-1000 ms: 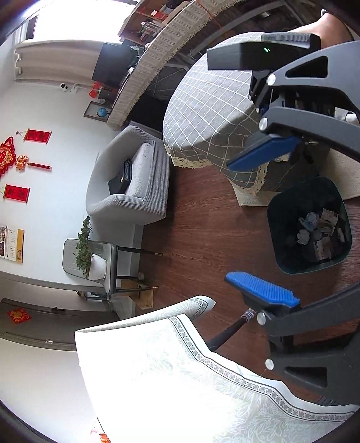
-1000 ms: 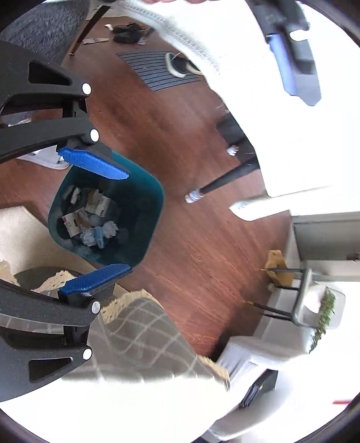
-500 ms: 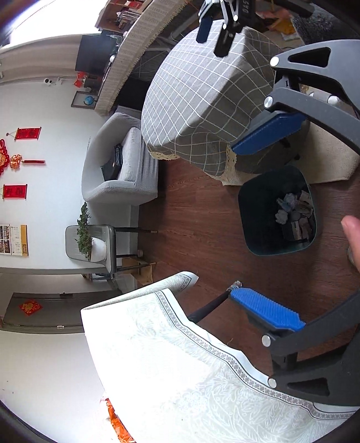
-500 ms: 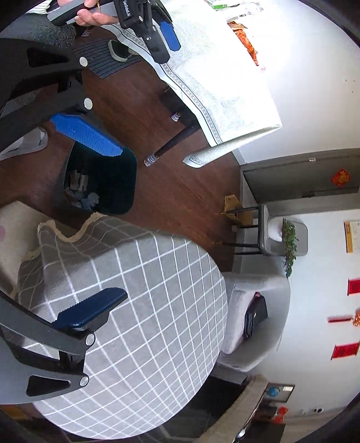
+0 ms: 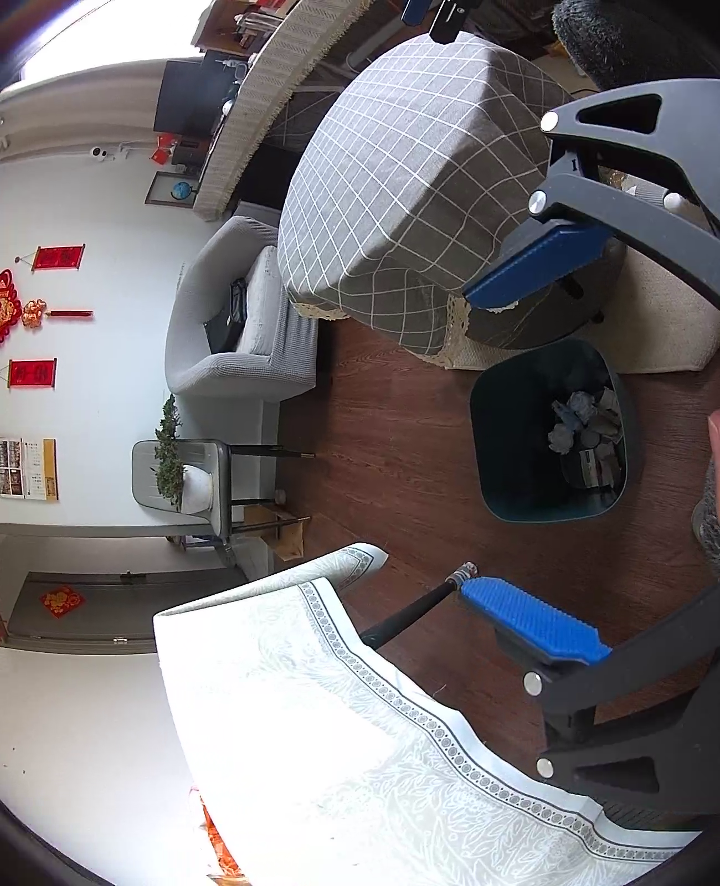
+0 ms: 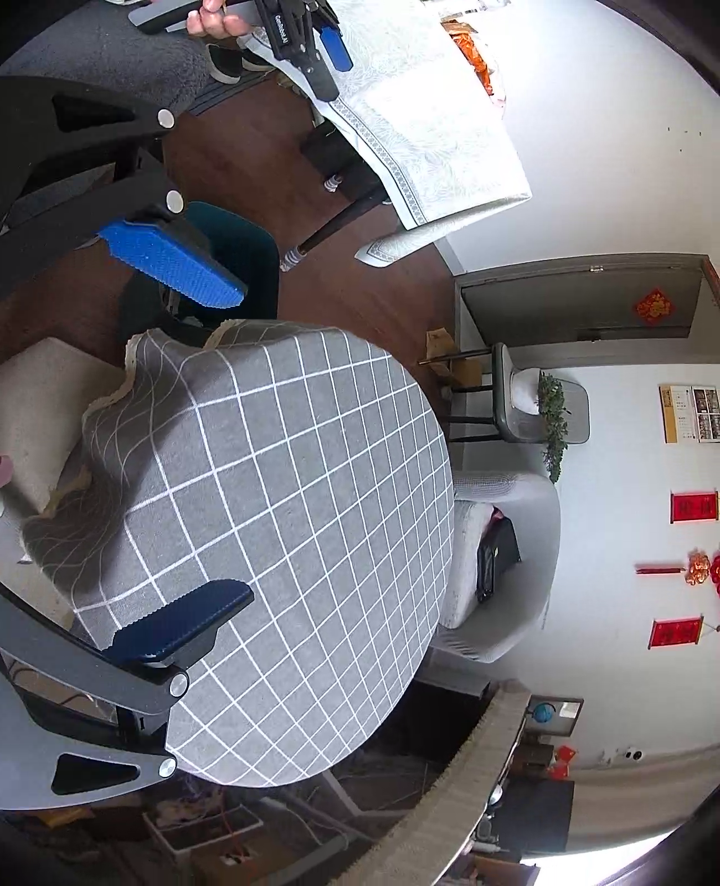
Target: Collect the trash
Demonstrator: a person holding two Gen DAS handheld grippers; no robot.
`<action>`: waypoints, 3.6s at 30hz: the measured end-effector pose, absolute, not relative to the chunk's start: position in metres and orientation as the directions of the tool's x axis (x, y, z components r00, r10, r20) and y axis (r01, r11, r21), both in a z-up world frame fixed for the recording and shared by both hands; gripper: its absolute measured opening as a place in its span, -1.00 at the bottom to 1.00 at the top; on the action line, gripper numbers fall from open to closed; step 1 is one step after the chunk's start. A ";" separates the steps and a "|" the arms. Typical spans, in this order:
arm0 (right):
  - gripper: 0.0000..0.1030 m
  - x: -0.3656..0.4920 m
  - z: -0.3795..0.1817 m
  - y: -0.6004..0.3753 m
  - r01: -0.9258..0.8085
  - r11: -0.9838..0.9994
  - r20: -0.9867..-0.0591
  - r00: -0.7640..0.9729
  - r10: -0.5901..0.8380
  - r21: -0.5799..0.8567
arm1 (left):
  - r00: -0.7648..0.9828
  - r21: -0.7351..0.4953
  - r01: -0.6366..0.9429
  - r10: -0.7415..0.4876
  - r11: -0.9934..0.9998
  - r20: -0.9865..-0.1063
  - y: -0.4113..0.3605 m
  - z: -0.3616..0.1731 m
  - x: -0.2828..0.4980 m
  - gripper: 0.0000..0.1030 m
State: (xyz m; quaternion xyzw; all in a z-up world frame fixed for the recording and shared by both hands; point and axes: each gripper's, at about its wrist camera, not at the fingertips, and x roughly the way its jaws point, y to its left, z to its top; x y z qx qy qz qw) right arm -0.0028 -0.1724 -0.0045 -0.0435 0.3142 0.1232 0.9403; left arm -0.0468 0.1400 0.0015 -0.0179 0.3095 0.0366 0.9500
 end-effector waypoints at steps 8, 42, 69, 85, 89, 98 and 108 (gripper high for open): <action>0.93 0.001 -0.008 -0.177 -0.312 0.948 -0.602 0.746 0.285 0.061 | 0.788 0.010 -0.061 0.054 0.998 -0.614 0.135 -0.007 -0.043 0.93; 0.93 -0.006 -0.006 -0.152 -0.410 0.912 -0.615 0.713 0.336 0.023 | 0.755 -0.005 -0.049 0.033 0.999 -0.655 0.133 -0.019 -0.038 0.92; 0.93 -0.007 -0.006 -0.153 -0.405 0.914 -0.613 0.715 0.336 0.029 | 0.755 -0.005 -0.049 0.033 0.999 -0.654 0.131 -0.019 -0.039 0.92; 0.93 -0.007 -0.005 -0.153 -0.405 0.914 -0.614 0.714 0.336 0.029 | 0.755 -0.005 -0.047 0.032 0.999 -0.655 0.131 -0.019 -0.038 0.92; 0.93 -0.007 -0.005 -0.153 -0.405 0.914 -0.614 0.714 0.336 0.029 | 0.755 -0.005 -0.047 0.033 0.999 -0.655 0.131 -0.019 -0.038 0.92; 0.93 -0.007 -0.005 -0.153 -0.405 0.914 -0.614 0.714 0.336 0.029 | 0.755 -0.006 -0.045 0.030 0.999 -0.655 0.130 -0.020 -0.039 0.92; 0.93 -0.006 -0.005 -0.153 -0.405 0.914 -0.614 0.714 0.336 0.029 | 0.750 -0.007 -0.037 0.023 0.999 -0.661 0.132 -0.023 -0.038 0.92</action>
